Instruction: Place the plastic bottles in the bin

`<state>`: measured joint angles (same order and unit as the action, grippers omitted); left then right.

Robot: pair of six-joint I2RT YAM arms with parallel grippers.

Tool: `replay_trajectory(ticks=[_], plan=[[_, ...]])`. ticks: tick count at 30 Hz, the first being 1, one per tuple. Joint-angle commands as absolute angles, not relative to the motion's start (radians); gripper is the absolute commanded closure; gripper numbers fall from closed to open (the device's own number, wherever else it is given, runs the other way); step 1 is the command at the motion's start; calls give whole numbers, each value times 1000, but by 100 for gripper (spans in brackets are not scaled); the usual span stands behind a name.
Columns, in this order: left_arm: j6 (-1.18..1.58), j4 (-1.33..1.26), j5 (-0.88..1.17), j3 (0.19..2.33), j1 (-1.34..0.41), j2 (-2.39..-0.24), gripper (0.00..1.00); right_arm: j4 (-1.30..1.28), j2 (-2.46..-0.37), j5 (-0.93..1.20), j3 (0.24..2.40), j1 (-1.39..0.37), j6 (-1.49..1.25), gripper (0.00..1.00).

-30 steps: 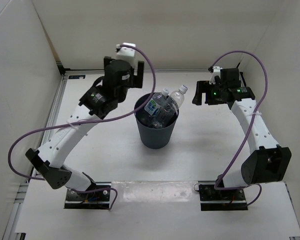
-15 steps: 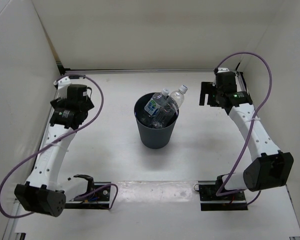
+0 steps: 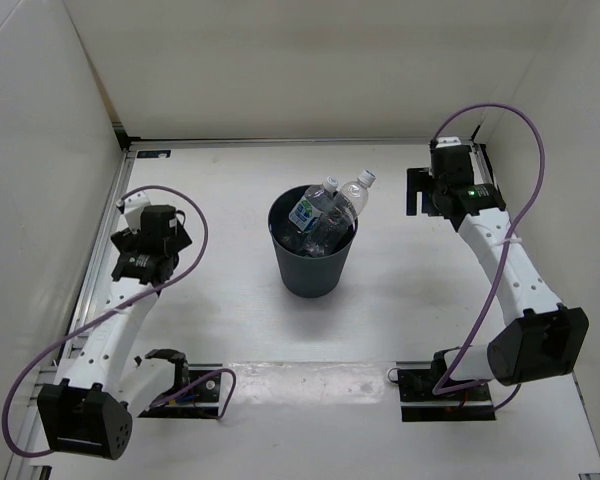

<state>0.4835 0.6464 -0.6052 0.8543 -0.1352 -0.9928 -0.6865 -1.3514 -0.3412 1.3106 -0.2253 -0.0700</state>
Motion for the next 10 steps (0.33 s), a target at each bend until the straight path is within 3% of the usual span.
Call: replay_trajectory(ticks=[1, 10], plan=[[465, 430, -592, 776, -132, -924, 0, -677, -1315, -382, 1299, -210, -60, 10], [379, 80, -693, 532, -133, -815, 0, -657, -1295, -391, 1286, -157, -51, 10]])
